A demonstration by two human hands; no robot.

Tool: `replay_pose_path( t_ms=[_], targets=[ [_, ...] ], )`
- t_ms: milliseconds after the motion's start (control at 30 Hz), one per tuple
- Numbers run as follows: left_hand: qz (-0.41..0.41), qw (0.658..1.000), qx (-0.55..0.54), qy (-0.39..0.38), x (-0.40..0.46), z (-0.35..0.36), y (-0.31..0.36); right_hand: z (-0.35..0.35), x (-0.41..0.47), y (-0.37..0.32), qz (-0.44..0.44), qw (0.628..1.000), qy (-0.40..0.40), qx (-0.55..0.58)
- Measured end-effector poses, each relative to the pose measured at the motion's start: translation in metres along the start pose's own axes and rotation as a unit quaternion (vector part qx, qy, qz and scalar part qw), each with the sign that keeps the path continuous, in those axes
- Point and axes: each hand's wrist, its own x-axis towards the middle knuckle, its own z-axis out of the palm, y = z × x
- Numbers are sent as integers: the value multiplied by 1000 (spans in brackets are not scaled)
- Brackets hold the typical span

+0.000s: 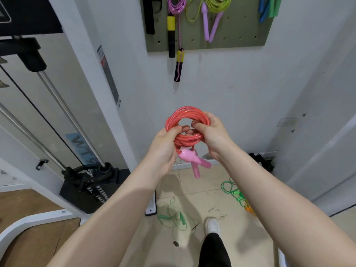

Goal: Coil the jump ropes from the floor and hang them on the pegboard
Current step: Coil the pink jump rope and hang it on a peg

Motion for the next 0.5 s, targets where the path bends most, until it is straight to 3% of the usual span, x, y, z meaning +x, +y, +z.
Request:
replay_pose_path(
  t_ms=[133, 267, 400, 500],
  targets=[
    [-16, 999, 39, -13, 59, 28, 5, -35, 58, -19, 33, 995, -82, 54],
    [30, 994, 100, 25, 122, 63, 24, -67, 121, -53, 60, 988, -135, 37],
    [86, 986, 141, 29, 183, 106, 56, -93, 181, -89, 14, 988, -155, -11],
    [81, 986, 141, -34, 219, 140, 79, -115, 223, -117, -36, 988, -146, -31]
  ],
)
